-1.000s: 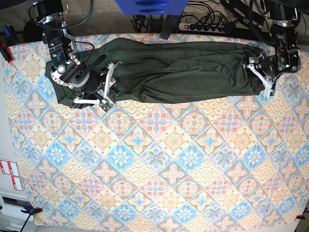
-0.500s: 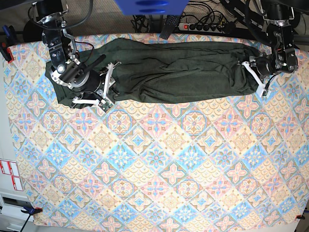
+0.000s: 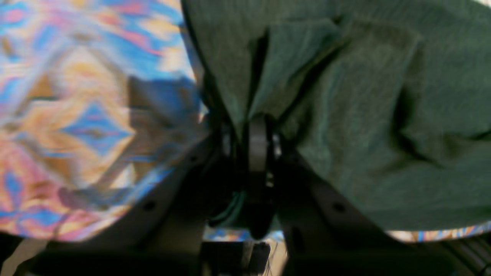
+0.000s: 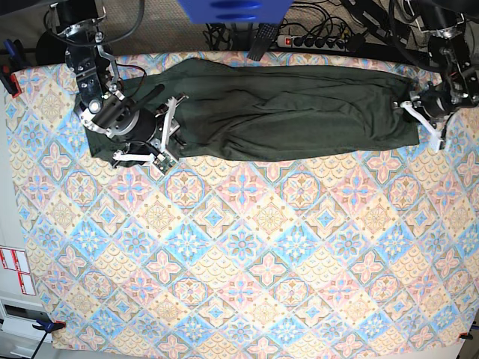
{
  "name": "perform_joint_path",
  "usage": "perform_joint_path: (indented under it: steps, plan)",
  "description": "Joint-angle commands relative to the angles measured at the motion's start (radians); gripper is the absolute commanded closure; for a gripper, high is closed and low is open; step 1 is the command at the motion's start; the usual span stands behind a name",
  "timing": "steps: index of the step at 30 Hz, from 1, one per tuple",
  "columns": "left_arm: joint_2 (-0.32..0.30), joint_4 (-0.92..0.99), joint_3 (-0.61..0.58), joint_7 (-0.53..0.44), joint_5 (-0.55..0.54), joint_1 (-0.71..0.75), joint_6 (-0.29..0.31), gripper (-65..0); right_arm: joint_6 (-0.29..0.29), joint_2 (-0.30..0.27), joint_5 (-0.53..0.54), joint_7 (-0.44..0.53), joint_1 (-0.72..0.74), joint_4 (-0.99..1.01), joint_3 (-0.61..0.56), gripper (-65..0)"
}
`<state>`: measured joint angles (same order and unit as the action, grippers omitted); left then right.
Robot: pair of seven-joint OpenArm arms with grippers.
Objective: Fold the T-shirt properly
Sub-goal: 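Grasp the strip's end with the left gripper, then fold the strip's end over toward the right gripper with the left gripper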
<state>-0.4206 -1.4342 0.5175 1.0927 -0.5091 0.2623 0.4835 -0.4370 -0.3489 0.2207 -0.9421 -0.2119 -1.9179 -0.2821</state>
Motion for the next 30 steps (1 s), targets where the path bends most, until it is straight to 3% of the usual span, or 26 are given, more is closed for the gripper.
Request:
perform_joint_path:
  steps: [1, 7, 14, 18, 24, 30]
  plan:
    - [-0.027, -0.012, 0.048, -0.012, 0.000, -0.033, 0.002, 0.0, 0.002, -0.006, 0.007, 0.018, 0.009, -0.021, 0.008, -19.2]
    - [-0.085, -0.012, 0.072, -0.012, -0.004, -0.062, 0.002, 0.0, 0.002, -0.006, 0.007, 0.015, 0.009, -0.021, 0.007, -19.2]
    - [-0.076, -0.040, 0.106, -0.001, -0.006, -0.057, 0.005, 0.0, 0.002, -0.006, 0.007, 0.015, 0.009, -0.021, 0.008, -19.2]
    - [0.021, -0.196, 0.106, 0.004, -0.006, 0.015, 0.005, 0.0, 0.002, -0.008, 0.007, 0.018, 0.009, -0.021, 0.010, -19.2]
    - [0.159, -0.403, 0.063, 0.105, -0.003, 0.027, 0.004, 0.0, 0.002, -0.009, 0.007, 0.016, 0.009, -0.021, 0.010, -19.2]
    - [0.283, -0.446, 0.020, 0.157, 0.004, -0.014, -0.004, 0.0, 0.002, -0.009, 0.007, 0.019, 0.009, -0.022, 0.010, -19.2]
